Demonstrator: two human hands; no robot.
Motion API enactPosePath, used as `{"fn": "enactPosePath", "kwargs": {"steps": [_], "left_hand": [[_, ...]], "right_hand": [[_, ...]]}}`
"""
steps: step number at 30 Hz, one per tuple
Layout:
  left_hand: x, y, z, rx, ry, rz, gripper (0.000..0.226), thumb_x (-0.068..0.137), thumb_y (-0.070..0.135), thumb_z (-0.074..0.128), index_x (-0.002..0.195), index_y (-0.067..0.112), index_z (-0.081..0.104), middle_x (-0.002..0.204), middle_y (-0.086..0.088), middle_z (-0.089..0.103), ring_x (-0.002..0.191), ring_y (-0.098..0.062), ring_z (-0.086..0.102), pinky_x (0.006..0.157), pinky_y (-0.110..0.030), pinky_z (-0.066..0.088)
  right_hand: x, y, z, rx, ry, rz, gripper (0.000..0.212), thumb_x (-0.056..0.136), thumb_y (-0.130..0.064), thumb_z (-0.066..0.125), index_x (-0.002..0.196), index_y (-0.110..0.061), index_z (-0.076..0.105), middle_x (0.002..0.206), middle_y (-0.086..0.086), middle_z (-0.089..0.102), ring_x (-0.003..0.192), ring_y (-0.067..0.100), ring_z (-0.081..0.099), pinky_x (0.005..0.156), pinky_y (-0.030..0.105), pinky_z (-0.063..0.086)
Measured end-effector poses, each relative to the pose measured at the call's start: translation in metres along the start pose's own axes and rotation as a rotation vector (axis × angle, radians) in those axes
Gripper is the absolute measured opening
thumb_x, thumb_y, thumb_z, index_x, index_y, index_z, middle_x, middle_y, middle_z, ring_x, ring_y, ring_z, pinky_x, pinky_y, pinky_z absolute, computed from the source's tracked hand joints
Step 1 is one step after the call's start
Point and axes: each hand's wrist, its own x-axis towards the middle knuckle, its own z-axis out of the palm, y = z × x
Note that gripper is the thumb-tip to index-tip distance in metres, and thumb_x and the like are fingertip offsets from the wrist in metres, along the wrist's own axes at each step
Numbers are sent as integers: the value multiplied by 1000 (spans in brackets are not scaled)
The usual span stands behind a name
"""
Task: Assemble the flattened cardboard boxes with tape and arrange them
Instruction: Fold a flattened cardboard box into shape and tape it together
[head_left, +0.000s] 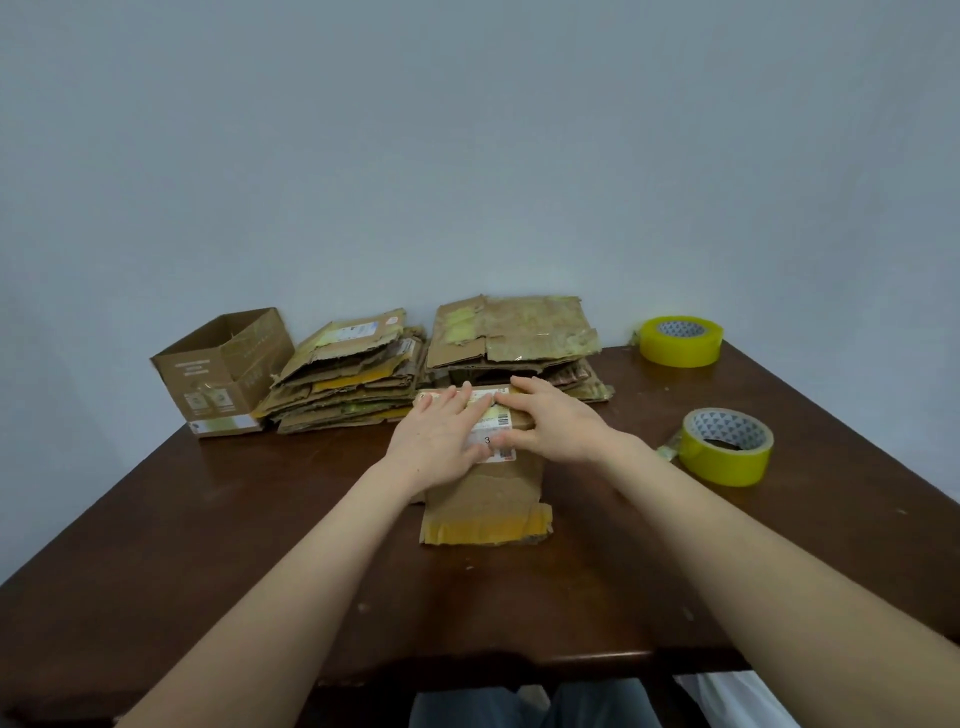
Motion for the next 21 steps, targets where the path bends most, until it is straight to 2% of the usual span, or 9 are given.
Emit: {"fn": "enactPosePath", "kwargs": {"steps": [3, 6, 8, 11, 13, 15, 17, 19, 21], "left_hand": [[5, 3, -1, -7, -14, 1, 67, 97, 49, 39, 152, 29, 7, 161, -6, 5, 147, -21, 7, 119, -40, 7], [6, 0, -1, -18, -28, 5, 67, 97, 50, 40, 153, 29, 8, 161, -5, 5, 147, -20, 8, 119, -39, 7], [6, -1, 1, -8, -26, 6, 68, 97, 50, 40, 153, 29, 8, 161, -5, 5, 147, -20, 8, 120, -39, 8], [6, 0, 1, -5, -28, 4, 69, 97, 50, 40, 153, 28, 7, 161, -5, 4, 148, -19, 8, 120, -38, 8], [5, 1, 0, -15, -27, -1, 69, 97, 49, 42, 153, 27, 8, 161, -4, 5, 148, -19, 8, 120, -37, 7], [4, 1, 0, -23, -18, -1, 69, 97, 48, 42, 153, 24, 10, 161, -4, 6, 147, -18, 9, 119, -37, 7], [4, 1, 0, -37, -8, -6, 70, 96, 47, 44, 152, 21, 12, 160, -4, 7, 147, -18, 10, 120, -37, 7], [4, 1, 1, -53, 2, -12, 71, 95, 47, 46, 152, 19, 14, 160, -4, 9, 147, -18, 11, 120, -37, 8], [4, 0, 2, -60, 13, -13, 72, 95, 47, 47, 152, 17, 15, 160, -4, 10, 147, -18, 12, 119, -36, 8]], "right_hand": [[-17, 14, -7, 178, 173, 118, 53, 97, -47, 45, 145, -22, 42, 152, 1, 36, 139, 18, 34, 109, 35, 30], [-39, 44, -16, -22, 371, 372, 38, 97, -31, 46, 134, -22, 48, 137, 4, 48, 126, 25, 44, 98, 40, 42], [-55, 64, -21, -148, 377, 582, 42, 93, -24, 54, 133, -17, 44, 136, 7, 45, 128, 28, 39, 99, 41, 42], [-80, 89, -22, -243, 229, 794, 47, 92, -24, 55, 136, -12, 42, 142, 11, 41, 133, 31, 33, 104, 40, 34], [-90, 100, -19, -288, 133, 837, 41, 94, -24, 49, 135, -16, 48, 145, 10, 42, 137, 29, 31, 108, 41, 30], [-94, 107, -18, -301, 154, 818, 34, 95, -26, 46, 127, -20, 56, 139, 6, 50, 134, 25, 38, 110, 39, 28], [-94, 106, -23, -226, 278, 767, 31, 95, -30, 44, 121, -24, 60, 128, 4, 60, 125, 24, 50, 109, 37, 31], [-93, 98, -31, -101, 439, 698, 33, 95, -32, 41, 121, -27, 61, 117, 8, 66, 114, 30, 57, 100, 37, 39], [-88, 90, -40, -8, 549, 646, 35, 94, -30, 40, 122, -22, 60, 114, 13, 66, 108, 35, 59, 89, 36, 42]]}}
